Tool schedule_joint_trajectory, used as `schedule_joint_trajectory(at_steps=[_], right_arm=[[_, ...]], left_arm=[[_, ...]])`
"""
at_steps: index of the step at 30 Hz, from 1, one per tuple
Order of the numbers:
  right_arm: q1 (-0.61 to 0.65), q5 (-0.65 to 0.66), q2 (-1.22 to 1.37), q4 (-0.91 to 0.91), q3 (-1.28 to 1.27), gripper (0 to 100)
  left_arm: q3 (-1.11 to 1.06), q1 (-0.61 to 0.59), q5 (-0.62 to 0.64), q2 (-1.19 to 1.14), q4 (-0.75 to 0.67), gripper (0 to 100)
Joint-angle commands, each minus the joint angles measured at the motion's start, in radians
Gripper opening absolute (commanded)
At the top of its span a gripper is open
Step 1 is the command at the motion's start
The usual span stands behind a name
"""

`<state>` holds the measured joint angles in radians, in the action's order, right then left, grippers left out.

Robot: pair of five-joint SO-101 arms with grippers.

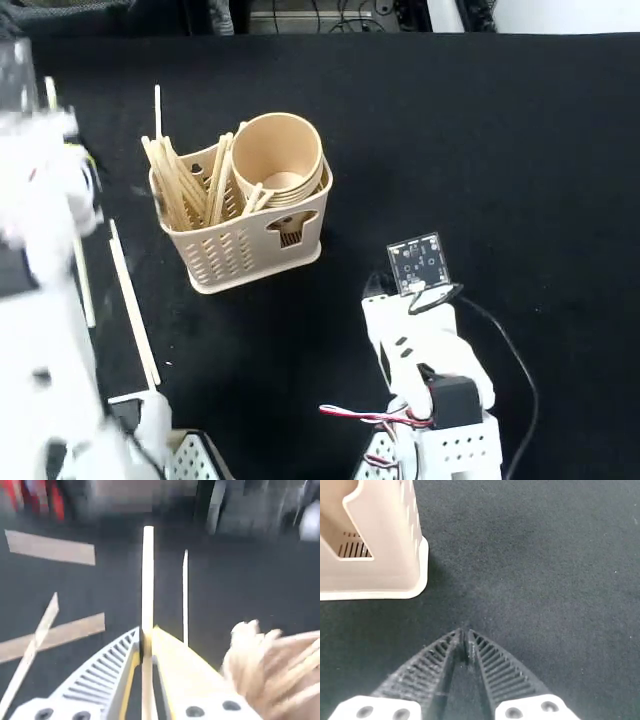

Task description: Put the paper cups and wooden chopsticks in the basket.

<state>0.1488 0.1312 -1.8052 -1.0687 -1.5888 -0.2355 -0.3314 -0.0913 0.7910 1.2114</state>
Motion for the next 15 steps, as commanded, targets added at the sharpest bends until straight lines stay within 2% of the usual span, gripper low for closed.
schedule_joint_trajectory(at_steps=[1, 4, 10, 13, 15], right_arm=[[-0.005, 0.002, -0.088, 0.003, 0.002, 1.4], [-0.005, 0.002, -0.088, 0.003, 0.002, 1.3], [-0.005, 0.002, -0.088, 0.003, 0.002, 1.3], [-0.005, 0.002, -0.088, 0.003, 0.002, 1.3], [-0.005, 0.002, -0.088, 0.003, 0.002, 1.3]], left_arm=[[-0.236, 0.065, 0.0, 0.399, -0.27, 3], [-0.36, 0.142, 0.0, 0.586, -0.419, 3], [-0.573, 0.392, -0.002, 0.827, -0.698, 3], [-0.607, 0.409, 0.003, 0.835, -0.832, 3], [-0.61, 0.417, 0.052, 0.81, -0.838, 3]])
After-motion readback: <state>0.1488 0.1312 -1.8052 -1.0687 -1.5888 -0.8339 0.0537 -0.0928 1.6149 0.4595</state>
